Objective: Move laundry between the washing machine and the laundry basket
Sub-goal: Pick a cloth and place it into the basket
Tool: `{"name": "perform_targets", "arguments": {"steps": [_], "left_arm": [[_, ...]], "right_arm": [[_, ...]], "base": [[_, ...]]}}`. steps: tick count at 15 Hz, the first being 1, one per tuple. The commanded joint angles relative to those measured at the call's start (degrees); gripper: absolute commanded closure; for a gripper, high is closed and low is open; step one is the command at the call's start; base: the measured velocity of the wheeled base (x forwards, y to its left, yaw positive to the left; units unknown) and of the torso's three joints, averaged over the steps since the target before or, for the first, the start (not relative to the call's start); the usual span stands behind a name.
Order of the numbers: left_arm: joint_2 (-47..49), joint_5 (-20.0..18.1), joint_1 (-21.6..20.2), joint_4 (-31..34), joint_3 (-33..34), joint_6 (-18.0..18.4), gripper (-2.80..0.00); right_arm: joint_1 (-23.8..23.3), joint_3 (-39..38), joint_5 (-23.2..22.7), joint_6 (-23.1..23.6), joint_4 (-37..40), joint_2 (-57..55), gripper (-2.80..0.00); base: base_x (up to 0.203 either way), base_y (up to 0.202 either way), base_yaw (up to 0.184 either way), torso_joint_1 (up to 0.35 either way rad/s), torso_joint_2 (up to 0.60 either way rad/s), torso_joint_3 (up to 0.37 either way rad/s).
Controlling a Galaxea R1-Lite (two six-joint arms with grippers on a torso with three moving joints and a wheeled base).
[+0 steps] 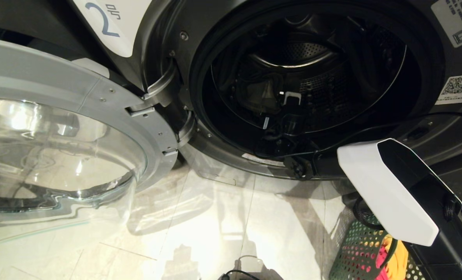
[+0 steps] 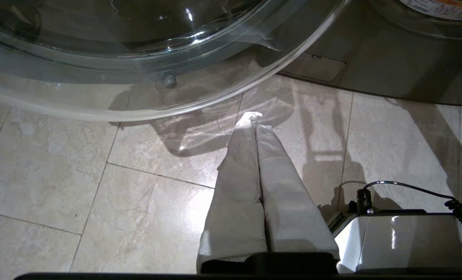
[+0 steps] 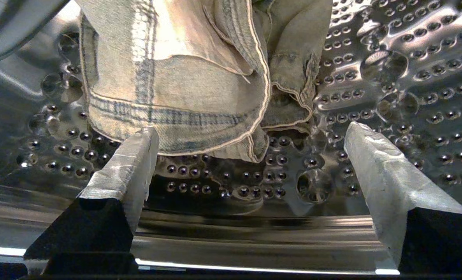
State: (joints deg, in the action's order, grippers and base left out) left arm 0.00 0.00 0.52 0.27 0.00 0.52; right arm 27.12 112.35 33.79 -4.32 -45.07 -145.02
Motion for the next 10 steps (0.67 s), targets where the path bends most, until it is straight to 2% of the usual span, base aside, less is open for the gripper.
{"name": "perform_targets", "arguments": {"steps": [1, 10], "left_arm": [[0.09, 0.0, 0.0, 0.0, 0.0, 0.0, 0.0], [0.09, 0.0, 0.0, 0.0, 0.0, 0.0, 0.0]], "right_arm": [[0.03, -0.02, 0.13, -0.34, -0.37, -0.18, -2.8], [0.39, -0.02, -0.48, -0.6, -0.37, -0.44, -2.8]], "base": [[0.0, 0.0, 0.0, 0.0, 0.0, 0.0], [0.0, 0.0, 0.0, 0.0, 0.0, 0.0]]}}
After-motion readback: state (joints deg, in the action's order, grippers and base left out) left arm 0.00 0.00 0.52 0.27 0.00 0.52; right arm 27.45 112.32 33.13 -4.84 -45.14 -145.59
